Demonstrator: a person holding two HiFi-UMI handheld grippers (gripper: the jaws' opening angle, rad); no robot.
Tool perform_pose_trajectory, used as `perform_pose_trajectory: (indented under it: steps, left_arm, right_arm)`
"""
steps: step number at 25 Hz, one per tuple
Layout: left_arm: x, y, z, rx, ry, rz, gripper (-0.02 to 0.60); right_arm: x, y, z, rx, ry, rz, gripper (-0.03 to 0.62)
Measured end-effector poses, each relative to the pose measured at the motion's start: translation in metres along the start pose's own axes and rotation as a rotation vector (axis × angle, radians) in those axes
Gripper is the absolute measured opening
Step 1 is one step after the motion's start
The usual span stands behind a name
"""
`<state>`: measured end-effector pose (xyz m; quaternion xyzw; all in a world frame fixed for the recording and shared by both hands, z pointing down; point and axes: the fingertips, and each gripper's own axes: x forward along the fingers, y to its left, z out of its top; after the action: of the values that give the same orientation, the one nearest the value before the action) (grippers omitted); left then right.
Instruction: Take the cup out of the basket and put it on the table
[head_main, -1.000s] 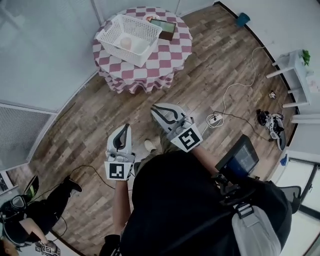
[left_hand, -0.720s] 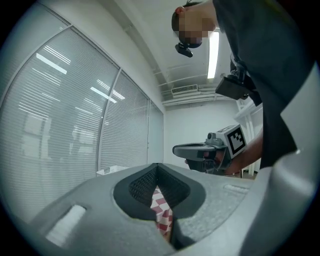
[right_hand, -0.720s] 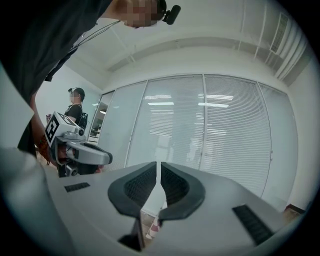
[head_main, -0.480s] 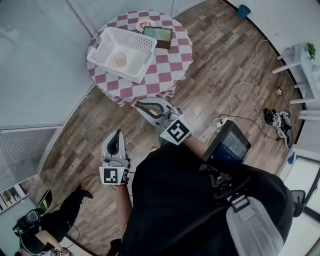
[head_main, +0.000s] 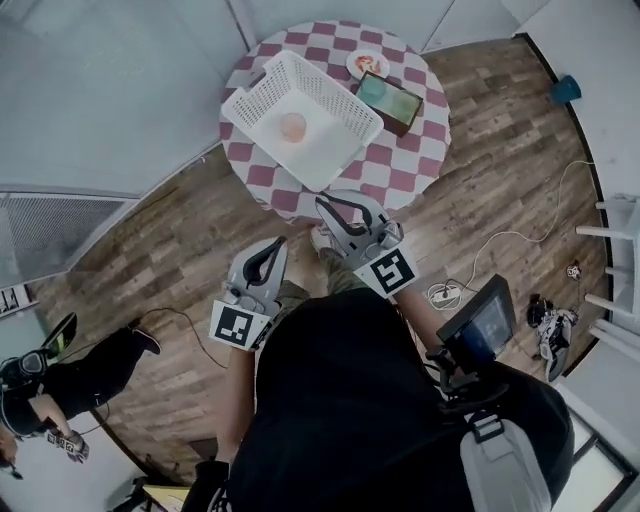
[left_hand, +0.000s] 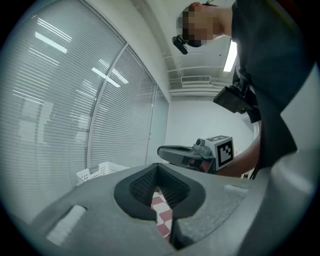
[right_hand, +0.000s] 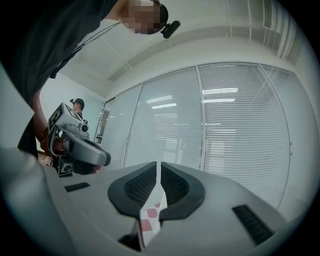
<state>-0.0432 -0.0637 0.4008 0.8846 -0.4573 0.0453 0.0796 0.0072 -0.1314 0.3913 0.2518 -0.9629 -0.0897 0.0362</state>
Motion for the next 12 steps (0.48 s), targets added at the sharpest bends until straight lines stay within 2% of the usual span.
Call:
perform_pose_trajectory:
  steps: [2, 5, 9, 12]
  left_arm:
    - [0.013, 0.001, -0.002, 0.012, 0.017, 0.012, -0.003]
    - [0.018, 0.002, -0.005, 0.036, 0.001, 0.037, -0.003]
    - [0.015, 0.008, -0.017, 0.158, 0.002, 0.03, -0.003]
    - [0.02, 0.02, -0.02, 0.197, -0.023, 0.028, -0.003]
  right_arm:
    - [0.005, -0.016, -0.009, 0.047, -0.009, 0.011, 0.018]
    - [0.013, -0.031, -0.017, 0.091, -0.029, 0.029, 0.017]
    - [0.027, -0.043, -0.029, 0.022, 0.03, 0.086, 0.017]
    - [0.042, -0.054, -0.037, -0.007, 0.068, 0.121, 0.018]
